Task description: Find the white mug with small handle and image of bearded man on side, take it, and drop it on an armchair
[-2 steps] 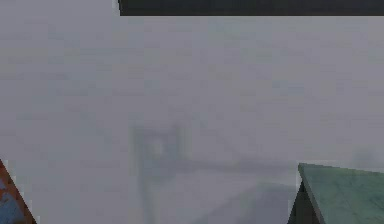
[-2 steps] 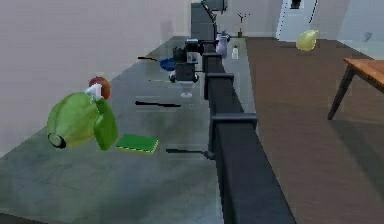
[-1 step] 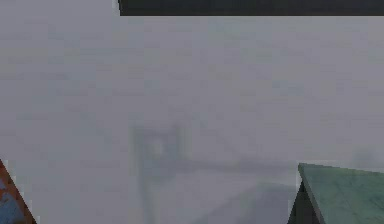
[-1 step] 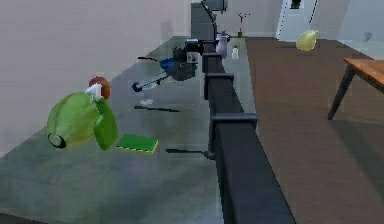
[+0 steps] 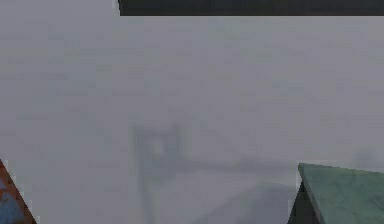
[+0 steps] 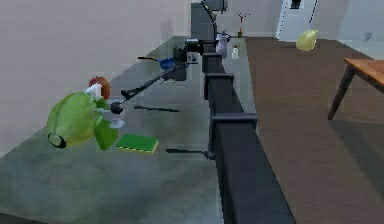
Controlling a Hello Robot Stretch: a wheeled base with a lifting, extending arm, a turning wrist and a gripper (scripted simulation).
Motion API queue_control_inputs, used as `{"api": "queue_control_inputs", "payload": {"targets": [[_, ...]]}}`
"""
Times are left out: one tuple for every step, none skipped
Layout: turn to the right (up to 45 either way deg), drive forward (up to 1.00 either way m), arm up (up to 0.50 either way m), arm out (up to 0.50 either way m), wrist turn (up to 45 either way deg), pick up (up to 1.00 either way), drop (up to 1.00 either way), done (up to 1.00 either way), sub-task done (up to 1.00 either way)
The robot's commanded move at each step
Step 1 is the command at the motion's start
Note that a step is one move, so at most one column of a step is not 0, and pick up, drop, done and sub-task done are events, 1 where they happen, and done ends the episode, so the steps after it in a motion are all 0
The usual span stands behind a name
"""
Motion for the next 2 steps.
{"api": "queue_control_inputs", "payload": {"targets": [[0.0,0.0,0.0,0.0,-39.0,0.0,0.0,0.0,0.0],[0.0,0.0,0.0,-0.48,0.0,0.0,0.0,0.0,0.0]]}}
